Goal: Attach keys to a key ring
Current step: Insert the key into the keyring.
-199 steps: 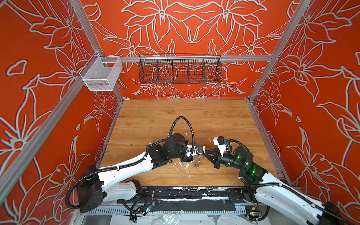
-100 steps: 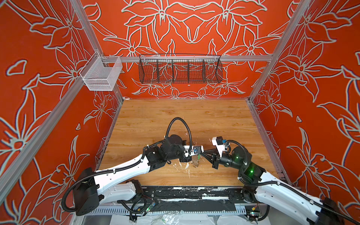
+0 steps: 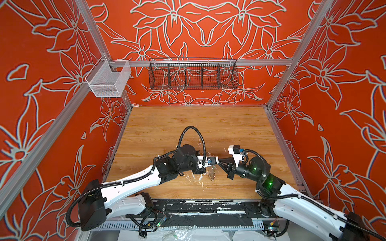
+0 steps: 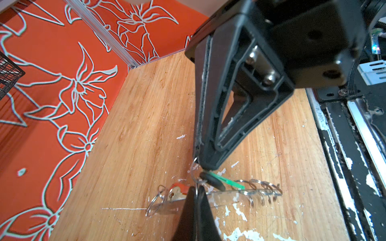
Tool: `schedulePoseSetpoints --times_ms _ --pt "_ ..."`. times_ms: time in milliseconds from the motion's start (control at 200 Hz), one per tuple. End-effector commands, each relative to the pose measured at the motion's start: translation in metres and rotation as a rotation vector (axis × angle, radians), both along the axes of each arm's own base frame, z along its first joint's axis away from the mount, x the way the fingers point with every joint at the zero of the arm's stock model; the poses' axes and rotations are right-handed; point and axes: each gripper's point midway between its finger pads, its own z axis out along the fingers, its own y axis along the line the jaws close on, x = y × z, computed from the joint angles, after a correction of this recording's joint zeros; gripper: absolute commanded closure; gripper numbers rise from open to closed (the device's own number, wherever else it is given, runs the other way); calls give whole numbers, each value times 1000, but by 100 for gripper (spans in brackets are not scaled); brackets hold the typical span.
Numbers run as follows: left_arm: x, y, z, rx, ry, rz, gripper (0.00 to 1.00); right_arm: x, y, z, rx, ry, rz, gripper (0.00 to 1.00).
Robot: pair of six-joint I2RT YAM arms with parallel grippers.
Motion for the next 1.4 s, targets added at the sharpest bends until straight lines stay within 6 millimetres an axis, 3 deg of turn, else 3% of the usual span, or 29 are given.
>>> schedulePoseSetpoints --times_ms 0,706,1096,1396 --pt "-6 -6 19 -54 -38 -43 100 2 1 19 26 -38 -9 100" --pt "-9 -5 26 -80 -21 -42 100 17 -6 3 -26 -5 -103 100" --pt "-5 -4 25 -73 -29 -20 100 12 -1 13 25 6 -69 100" --pt "-6 -2 30 -117 -33 -12 100 28 -10 -6 -29 60 -174 100"
